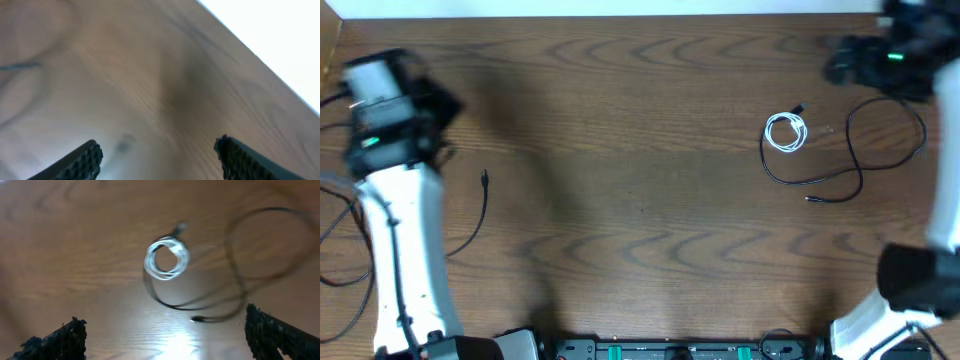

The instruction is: Untangle cables

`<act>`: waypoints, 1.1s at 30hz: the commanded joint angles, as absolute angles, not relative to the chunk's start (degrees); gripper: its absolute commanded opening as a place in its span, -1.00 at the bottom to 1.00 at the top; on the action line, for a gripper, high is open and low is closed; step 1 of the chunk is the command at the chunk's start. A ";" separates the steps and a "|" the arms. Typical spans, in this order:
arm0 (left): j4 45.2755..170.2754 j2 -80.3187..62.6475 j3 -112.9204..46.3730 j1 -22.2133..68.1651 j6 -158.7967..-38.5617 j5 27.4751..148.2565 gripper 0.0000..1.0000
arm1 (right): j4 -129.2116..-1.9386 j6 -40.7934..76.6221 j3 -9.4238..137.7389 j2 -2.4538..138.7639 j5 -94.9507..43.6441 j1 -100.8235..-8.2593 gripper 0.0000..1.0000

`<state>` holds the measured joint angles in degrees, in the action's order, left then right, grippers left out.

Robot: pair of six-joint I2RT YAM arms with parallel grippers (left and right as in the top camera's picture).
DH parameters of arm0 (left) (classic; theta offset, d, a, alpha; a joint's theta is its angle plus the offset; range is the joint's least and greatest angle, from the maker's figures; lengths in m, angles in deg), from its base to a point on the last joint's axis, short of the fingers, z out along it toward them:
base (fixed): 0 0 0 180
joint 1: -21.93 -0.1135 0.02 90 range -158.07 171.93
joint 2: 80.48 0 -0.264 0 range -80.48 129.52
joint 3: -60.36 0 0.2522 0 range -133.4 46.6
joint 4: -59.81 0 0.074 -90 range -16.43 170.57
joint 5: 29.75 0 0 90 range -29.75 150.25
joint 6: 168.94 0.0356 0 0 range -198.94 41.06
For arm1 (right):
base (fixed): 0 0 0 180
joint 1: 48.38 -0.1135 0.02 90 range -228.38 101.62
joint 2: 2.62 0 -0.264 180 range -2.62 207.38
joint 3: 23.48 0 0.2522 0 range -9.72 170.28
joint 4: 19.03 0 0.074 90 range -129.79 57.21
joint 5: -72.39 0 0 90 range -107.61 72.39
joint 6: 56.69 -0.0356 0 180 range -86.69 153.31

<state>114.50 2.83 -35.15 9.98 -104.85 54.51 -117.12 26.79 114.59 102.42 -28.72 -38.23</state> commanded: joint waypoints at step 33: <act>70.83 40.22 -35.35 67.49 -107.43 68.85 0.45 | -119.86 27.86 113.81 102.28 -34.04 -33.22 0.99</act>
<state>71.53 38.04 -34.80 66.15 -105.31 68.70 -119.57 26.77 114.18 102.13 -33.86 -32.74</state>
